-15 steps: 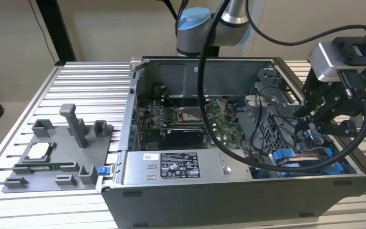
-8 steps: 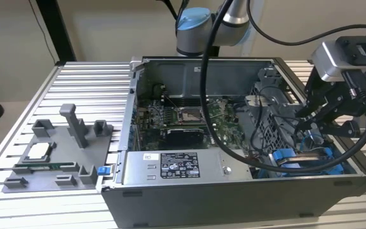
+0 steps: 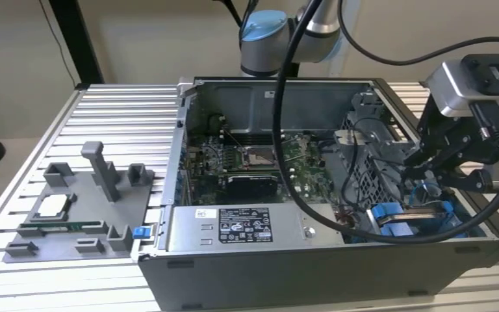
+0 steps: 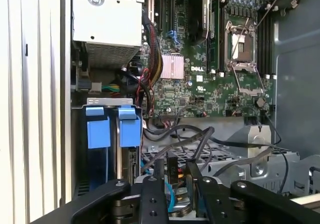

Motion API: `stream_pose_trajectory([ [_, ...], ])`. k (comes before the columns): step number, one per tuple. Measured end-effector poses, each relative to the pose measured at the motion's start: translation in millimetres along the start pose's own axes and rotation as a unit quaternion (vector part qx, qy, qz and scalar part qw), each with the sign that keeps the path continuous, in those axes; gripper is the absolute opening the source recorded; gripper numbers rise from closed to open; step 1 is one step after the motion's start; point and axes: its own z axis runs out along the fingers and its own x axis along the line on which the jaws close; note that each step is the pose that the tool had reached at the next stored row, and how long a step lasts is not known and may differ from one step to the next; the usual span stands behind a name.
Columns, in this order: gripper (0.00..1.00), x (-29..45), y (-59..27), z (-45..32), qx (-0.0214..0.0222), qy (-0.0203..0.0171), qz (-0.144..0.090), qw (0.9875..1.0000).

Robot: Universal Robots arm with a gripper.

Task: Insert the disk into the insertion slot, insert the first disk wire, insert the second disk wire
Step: 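Insert the first disk wire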

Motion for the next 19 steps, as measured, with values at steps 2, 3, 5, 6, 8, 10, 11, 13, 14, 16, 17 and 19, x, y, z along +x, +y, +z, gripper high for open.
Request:
stream_pose_trajectory([
  [2,0.0,0.3,0.7,0.9,0.0012,-0.0003,0.003,1.0],
  [3,0.0,0.4,0.9,1.2,0.0016,-0.0004,0.005,1.0],
  [5,0.0,0.5,1.1,1.4,0.0022,-0.0004,0.006,1.0],
  [6,0.0,0.6,1.1,1.4,0.0023,-0.0004,0.007,1.0],
  [8,0.0,0.6,1.2,1.5,0.0024,-0.0004,0.007,1.0],
  [10,0.0,0.6,1.2,1.5,0.0023,-0.0004,0.007,1.0],
  [11,0.0,0.6,1.2,1.5,0.0024,-0.0004,0.007,1.0],
  [13,0.0,0.6,1.2,1.5,0.0023,-0.0004,0.007,1.0],
  [14,0.0,0.6,1.2,1.4,0.0024,-0.0004,0.007,1.0],
  [16,0.0,0.7,1.2,1.5,0.0024,-0.0004,0.007,1.0],
  [17,0.0,0.7,1.2,1.5,0.0024,-0.0004,0.007,1.0],
  [19,0.0,0.8,1.2,1.5,0.0023,-0.0005,0.007,1.0],
])
